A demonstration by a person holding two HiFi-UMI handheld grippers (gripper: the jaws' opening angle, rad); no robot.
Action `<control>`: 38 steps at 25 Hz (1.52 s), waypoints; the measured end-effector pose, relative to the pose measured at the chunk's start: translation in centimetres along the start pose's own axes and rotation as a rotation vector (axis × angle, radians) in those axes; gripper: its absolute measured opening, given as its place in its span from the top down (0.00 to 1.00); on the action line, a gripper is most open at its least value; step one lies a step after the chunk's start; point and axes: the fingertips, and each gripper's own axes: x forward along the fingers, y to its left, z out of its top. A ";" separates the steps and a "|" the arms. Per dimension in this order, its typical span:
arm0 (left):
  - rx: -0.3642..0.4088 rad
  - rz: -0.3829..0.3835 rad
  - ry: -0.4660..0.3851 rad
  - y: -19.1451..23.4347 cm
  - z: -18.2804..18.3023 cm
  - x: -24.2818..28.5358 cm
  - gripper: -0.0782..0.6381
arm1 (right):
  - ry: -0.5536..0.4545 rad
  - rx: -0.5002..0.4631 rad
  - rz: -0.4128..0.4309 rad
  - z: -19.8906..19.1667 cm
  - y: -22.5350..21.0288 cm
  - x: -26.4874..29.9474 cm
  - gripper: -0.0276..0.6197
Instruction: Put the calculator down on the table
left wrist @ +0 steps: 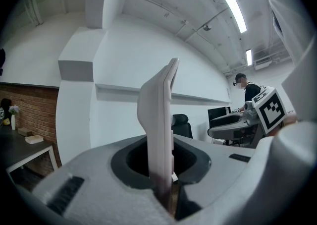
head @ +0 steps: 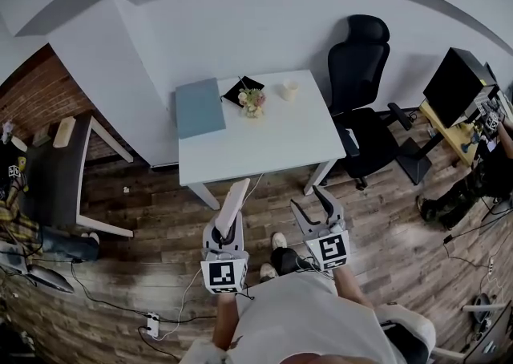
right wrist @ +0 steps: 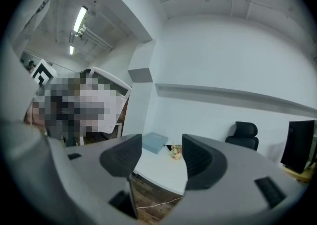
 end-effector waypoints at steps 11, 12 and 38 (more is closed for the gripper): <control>0.000 0.028 0.024 1.9 -0.3 6.1 0.79 | 0.011 0.024 0.027 -0.5 -3.6 5.6 0.57; 0.000 0.029 0.028 2.0 -0.3 6.7 0.79 | 0.011 0.025 0.029 -0.6 -4.0 6.1 0.57; 0.045 0.115 0.048 3.5 0.5 18.4 0.79 | -0.019 0.016 0.108 -2.0 -12.8 15.7 0.58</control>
